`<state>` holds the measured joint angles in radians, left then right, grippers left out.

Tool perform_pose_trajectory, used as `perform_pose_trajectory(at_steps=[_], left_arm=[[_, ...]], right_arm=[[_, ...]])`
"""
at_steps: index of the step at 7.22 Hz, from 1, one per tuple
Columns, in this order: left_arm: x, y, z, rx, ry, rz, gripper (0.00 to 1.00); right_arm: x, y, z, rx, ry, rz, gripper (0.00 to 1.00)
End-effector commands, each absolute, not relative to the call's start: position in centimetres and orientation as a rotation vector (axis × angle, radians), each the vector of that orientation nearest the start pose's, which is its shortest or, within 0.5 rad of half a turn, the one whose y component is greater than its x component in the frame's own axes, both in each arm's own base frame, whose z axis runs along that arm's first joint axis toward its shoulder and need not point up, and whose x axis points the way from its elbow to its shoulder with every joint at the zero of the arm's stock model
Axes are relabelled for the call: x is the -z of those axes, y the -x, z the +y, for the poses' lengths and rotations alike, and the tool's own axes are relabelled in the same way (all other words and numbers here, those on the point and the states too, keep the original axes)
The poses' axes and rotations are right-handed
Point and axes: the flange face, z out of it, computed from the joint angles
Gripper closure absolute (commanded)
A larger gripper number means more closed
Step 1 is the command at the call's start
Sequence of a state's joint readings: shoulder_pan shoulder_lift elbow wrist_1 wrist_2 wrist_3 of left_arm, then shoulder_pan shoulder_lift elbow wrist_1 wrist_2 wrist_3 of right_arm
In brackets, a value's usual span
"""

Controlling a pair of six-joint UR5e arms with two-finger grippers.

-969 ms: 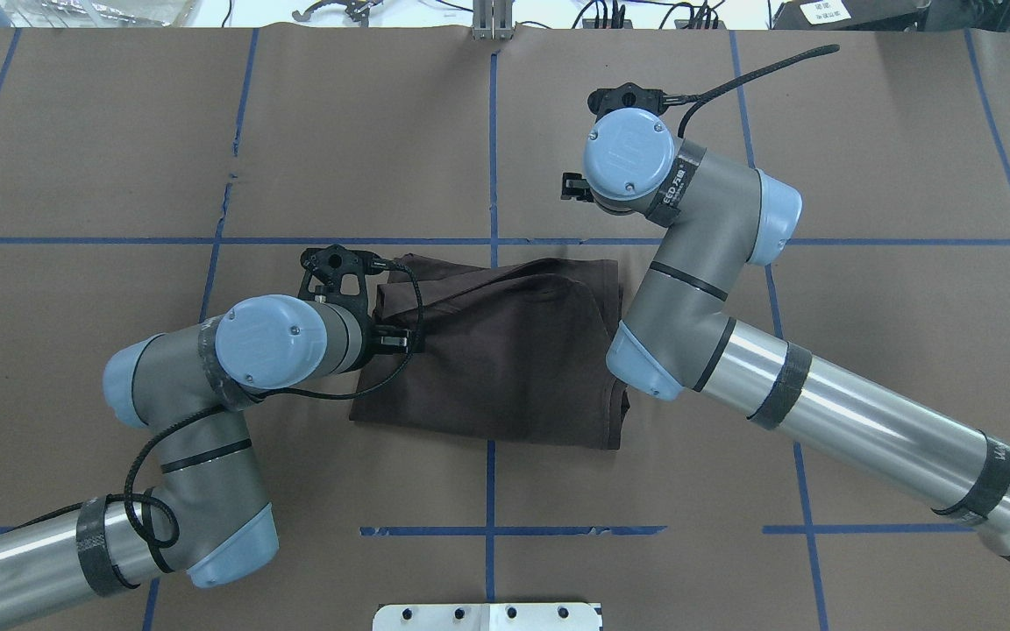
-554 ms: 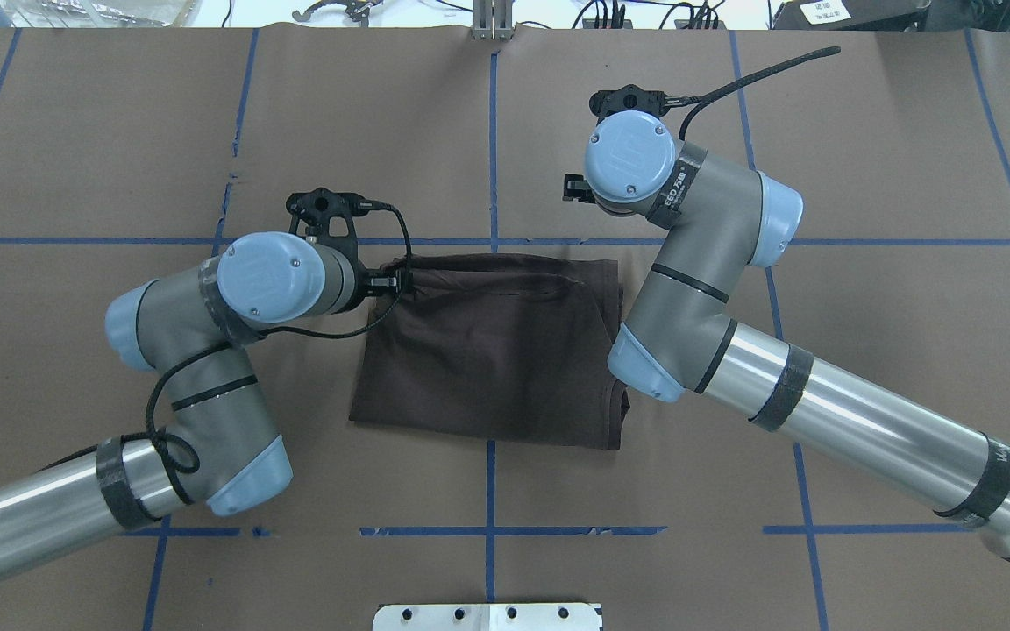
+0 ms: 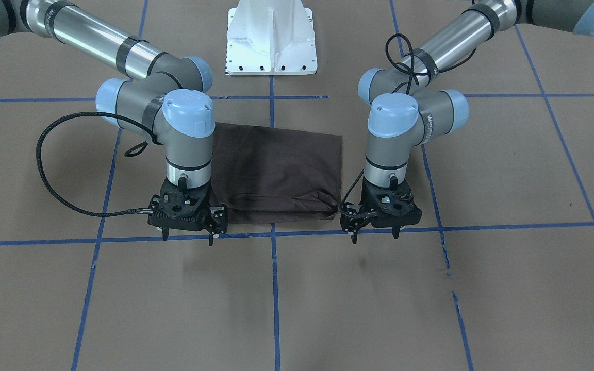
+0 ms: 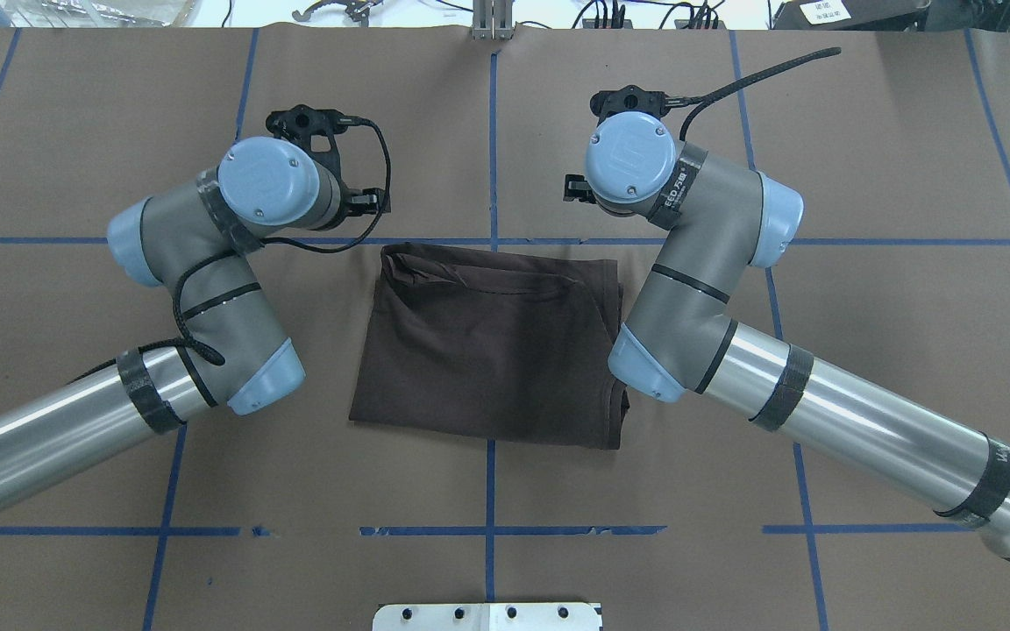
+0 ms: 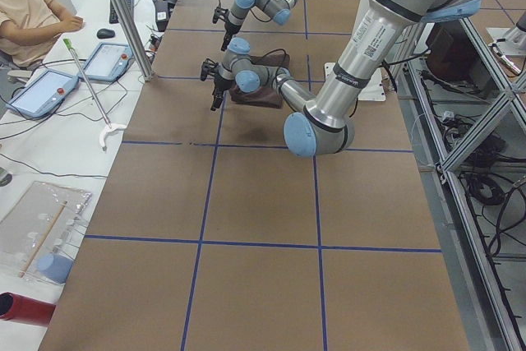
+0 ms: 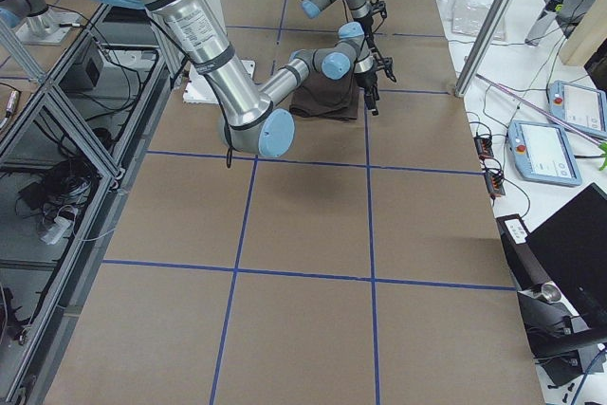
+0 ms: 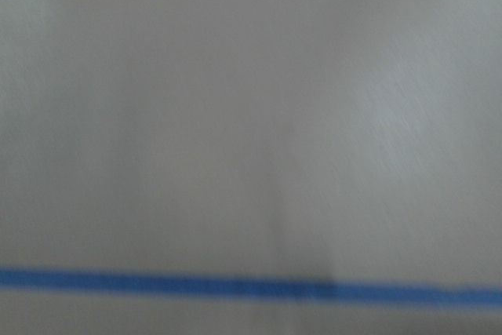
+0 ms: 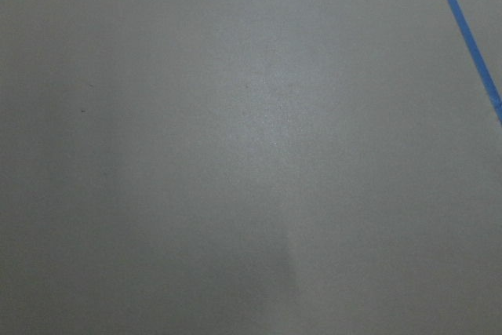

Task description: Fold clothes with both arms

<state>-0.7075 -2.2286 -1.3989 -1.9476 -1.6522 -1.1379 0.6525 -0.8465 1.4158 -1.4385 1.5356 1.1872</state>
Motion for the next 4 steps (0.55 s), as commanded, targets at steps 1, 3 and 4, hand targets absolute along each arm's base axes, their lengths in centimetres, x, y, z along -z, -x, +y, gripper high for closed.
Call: perform_pose_trajectory(at_steps=[1,3,4], left_arm=[[-27.8,-46.9,-56.7,0.145,-0.379,0.860,0.00],[-27.4,-52.7,-50.2,0.120,-0.352,0.878,0.00],[-27.4,-53.7,-49.1,0.108,-0.359,0.875,0.00]], right_arm=[[-27.7,51.4,-56.4,-0.271,-0.382,-0.604,0.00],[-27.6,51.4,-56.3,-0.270,-0.384,-0.605,0.00],[-27.6,51.4,-56.3,-0.270,-0.384,-0.605,0.00]])
